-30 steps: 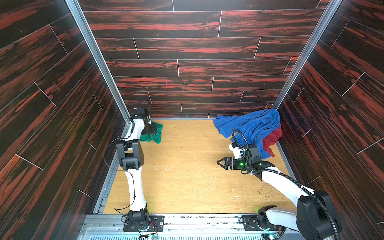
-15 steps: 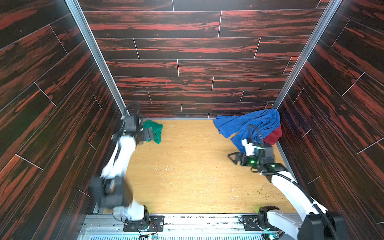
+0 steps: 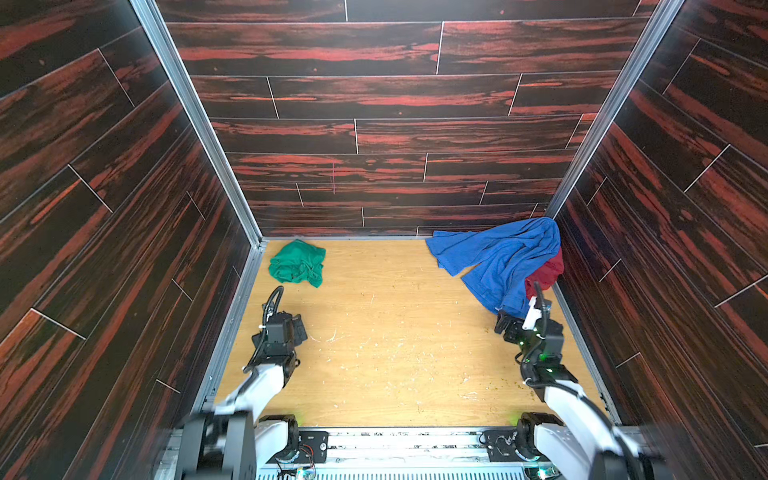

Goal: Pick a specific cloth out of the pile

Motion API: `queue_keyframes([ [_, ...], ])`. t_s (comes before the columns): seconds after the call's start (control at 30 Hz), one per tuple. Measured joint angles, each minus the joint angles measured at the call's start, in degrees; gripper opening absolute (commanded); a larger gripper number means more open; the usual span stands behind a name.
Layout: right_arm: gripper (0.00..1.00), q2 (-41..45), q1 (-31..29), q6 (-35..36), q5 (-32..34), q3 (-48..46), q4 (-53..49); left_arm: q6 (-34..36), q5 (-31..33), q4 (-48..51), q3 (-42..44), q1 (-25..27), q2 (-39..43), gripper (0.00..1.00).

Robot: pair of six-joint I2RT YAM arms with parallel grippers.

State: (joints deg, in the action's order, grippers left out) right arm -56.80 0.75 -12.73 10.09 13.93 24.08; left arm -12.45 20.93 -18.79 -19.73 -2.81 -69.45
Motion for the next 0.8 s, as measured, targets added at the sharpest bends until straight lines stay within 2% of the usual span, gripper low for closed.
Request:
queue_keyframes([
  [0.17,0.98,-12.7,0.0,3.8,0.3,-5.5,20.8,1.8,-1.5,-13.9,-3.1,0.0,-11.3,0.99],
  [0.27,0.98,-17.0,-0.1,6.4,-1.2,-6.0,30.4,3.2,-2.3,-27.2,-2.3,0.2,-19.5,0.99],
  [0.4,0.99,-21.2,-0.1,9.2,-2.1,-4.8,38.3,3.5,-2.6,-27.7,-1.1,0.4,-19.9,0.99],
  [0.5,0.99,-28.2,-0.1,10.7,-3.0,-3.1,44.9,3.9,-2.2,-30.2,-1.6,0.8,-19.8,0.99],
  [0.6,0.99,-31.5,0.4,11.3,-4.1,-0.4,42.9,4.1,-1.9,-29.9,-2.1,1.0,-19.8,0.99],
  [0.8,0.99,-31.6,4.2,10.2,-7.8,3.8,41.0,4.1,-1.8,-29.4,-2.4,1.2,-19.8,0.99],
])
